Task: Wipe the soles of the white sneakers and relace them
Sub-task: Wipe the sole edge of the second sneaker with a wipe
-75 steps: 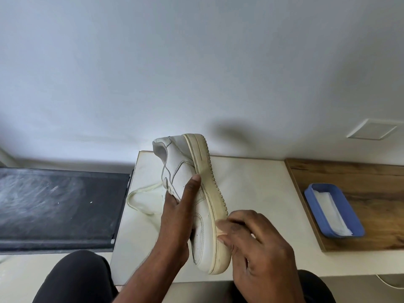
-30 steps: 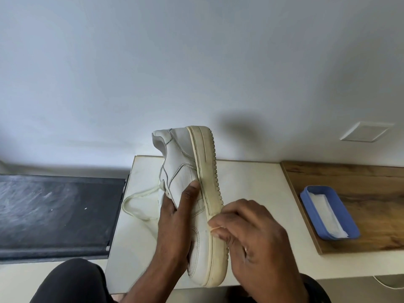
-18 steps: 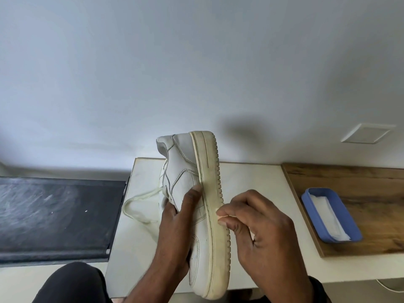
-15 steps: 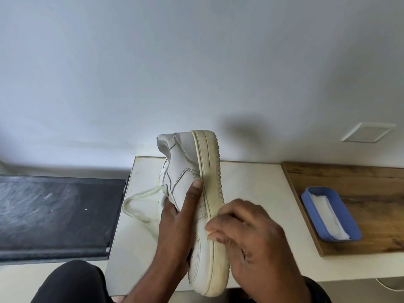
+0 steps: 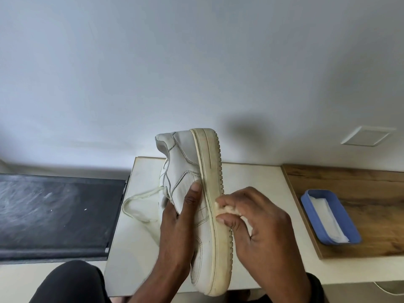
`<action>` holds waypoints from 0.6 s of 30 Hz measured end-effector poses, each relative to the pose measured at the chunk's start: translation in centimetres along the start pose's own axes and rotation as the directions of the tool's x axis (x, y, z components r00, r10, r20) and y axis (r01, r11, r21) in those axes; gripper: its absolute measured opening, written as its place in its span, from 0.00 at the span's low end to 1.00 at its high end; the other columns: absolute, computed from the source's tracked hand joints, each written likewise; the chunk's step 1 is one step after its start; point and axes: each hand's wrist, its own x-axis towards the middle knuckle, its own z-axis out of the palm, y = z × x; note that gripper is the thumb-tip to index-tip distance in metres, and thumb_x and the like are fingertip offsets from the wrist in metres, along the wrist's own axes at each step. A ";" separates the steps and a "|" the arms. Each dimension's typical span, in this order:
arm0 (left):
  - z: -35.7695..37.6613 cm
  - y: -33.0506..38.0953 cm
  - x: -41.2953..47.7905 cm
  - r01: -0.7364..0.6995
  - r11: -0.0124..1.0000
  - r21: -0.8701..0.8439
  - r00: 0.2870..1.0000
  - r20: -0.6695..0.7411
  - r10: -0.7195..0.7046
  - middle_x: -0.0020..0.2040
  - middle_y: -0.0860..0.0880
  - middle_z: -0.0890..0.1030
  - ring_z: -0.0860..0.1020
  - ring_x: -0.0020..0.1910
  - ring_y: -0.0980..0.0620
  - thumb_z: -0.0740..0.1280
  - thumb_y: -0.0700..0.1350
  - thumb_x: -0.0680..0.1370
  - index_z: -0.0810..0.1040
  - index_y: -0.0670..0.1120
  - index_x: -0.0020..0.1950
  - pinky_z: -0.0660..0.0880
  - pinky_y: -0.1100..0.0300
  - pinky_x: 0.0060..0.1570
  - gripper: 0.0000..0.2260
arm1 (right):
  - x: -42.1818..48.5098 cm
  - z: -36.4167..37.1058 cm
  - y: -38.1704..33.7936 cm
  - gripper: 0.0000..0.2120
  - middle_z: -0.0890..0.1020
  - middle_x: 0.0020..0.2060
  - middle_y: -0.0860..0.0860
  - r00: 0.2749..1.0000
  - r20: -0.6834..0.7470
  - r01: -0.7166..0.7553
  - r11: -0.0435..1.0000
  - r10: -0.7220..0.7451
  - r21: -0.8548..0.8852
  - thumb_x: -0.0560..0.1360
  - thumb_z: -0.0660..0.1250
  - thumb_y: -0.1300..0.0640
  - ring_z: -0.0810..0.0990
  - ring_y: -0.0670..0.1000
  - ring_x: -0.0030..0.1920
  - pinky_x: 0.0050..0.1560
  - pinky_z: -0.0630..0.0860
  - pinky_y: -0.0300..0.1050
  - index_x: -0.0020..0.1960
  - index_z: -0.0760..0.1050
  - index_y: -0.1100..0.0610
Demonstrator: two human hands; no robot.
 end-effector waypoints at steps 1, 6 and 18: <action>-0.1 0.1 0.0 -0.009 1.000 0.015 1.000 0.001 0.009 0.57 0.44 0.87 0.85 0.59 0.43 0.67 0.64 0.78 0.83 0.47 0.63 0.77 0.38 0.64 0.25 | -0.2 0.1 -0.4 0.10 0.80 0.45 0.41 0.999 0.017 0.031 0.999 -0.031 -0.027 0.72 0.76 0.61 0.80 0.41 0.45 0.45 0.78 0.32 0.50 0.82 0.49; 0.0 0.3 -0.2 -0.012 1.000 0.017 1.000 0.013 0.012 0.60 0.44 0.86 0.84 0.61 0.43 0.70 0.68 0.74 0.83 0.48 0.64 0.77 0.37 0.65 0.29 | 0.1 -0.3 -0.2 0.05 0.78 0.44 0.42 0.995 0.052 0.094 0.994 -0.091 -0.052 0.74 0.71 0.58 0.80 0.46 0.44 0.42 0.80 0.42 0.49 0.81 0.50; 0.0 0.9 -0.5 0.095 0.994 -0.059 0.995 0.034 -0.093 0.54 0.40 0.87 0.86 0.55 0.39 0.76 0.59 0.76 0.82 0.43 0.63 0.80 0.36 0.60 0.24 | -0.3 0.2 -0.8 0.04 0.77 0.45 0.44 0.984 0.103 0.149 0.987 -0.142 -0.060 0.76 0.67 0.56 0.78 0.49 0.44 0.42 0.79 0.47 0.48 0.80 0.51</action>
